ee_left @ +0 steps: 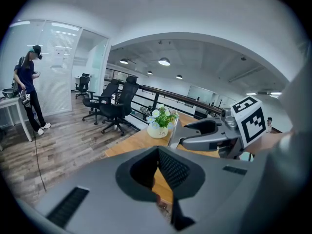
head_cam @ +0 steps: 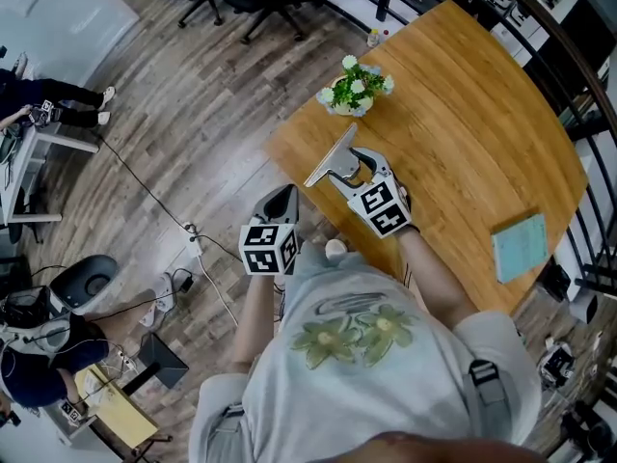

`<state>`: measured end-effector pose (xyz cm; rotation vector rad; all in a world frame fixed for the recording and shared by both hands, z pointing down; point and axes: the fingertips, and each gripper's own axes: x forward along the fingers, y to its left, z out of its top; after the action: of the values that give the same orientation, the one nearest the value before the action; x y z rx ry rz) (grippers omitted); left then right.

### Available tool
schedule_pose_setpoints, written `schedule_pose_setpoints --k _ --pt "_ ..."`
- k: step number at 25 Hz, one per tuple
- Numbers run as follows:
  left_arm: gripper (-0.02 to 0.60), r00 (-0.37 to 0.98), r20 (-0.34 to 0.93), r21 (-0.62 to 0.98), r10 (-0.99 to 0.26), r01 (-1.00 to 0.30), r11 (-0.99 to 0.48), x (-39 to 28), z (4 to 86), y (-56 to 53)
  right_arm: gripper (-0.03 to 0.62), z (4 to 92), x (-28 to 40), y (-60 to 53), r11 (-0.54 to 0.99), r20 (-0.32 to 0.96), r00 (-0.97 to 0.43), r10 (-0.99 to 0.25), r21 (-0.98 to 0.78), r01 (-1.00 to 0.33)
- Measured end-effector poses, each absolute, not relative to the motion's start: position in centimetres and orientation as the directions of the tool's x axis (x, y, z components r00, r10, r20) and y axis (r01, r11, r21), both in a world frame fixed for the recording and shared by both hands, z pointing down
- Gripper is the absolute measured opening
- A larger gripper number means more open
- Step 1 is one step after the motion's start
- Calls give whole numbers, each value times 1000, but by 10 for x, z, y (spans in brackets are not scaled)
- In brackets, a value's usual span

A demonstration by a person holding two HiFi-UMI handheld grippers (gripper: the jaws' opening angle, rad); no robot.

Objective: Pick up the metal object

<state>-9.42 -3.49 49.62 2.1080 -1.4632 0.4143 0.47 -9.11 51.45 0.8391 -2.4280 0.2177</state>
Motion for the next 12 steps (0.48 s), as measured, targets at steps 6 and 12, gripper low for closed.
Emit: schedule_pose_setpoints --k 6,12 --pt "14 364 520 243 -773 -930 -274 -94 490 -33 285 491 8 -88 785 512 -663 -546 38 -618" --pt "14 368 512 231 -776 -929 -288 -91 483 -29 285 472 11 -85 779 480 -670 -566 47 -625"
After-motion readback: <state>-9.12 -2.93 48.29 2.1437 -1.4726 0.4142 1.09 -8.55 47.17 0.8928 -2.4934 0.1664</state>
